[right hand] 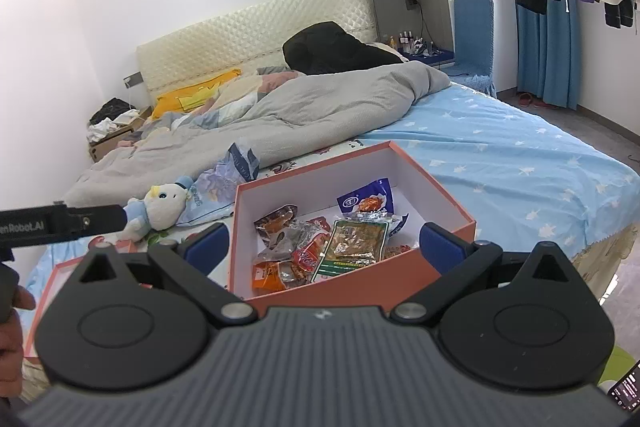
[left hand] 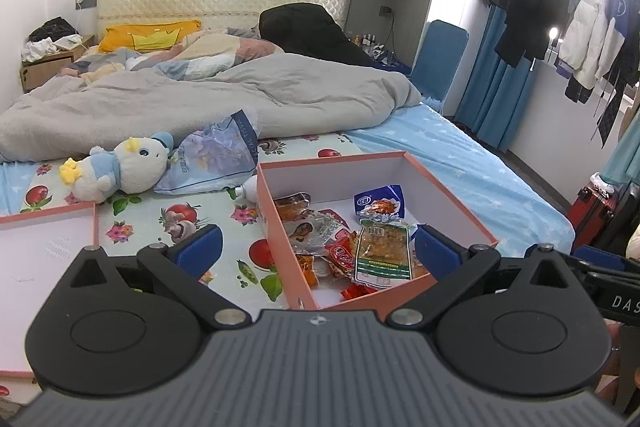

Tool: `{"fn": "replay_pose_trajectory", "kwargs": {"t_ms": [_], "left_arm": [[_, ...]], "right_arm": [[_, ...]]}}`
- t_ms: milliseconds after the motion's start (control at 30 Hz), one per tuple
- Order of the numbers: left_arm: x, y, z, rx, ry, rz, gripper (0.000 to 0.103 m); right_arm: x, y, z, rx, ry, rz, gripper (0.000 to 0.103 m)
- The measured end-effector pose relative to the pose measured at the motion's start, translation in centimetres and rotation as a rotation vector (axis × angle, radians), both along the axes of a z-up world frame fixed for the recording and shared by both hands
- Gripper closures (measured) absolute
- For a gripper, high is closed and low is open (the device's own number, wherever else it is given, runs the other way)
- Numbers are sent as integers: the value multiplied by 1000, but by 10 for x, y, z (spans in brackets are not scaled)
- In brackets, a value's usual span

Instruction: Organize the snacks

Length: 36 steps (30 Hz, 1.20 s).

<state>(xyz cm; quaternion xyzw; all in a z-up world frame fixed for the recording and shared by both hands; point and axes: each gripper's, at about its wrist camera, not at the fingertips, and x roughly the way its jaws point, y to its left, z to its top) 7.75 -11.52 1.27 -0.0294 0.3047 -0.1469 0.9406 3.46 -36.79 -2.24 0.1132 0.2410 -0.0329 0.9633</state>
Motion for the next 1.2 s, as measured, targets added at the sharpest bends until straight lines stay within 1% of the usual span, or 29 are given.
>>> {"fn": "replay_pose_trajectory", "kwargs": {"t_ms": [233,867,1200], "left_arm": [[-1,0,2,-6,1,7,0],[-2,1,4,11,9,17,0],[-6,-2,3,16,4,-13,0]], "right_arm": [[1,-2,1,5,0,-2,0],[-1,3,3,4,2,-1,0],[-2,1,4,-2,-4,-12,0]]}}
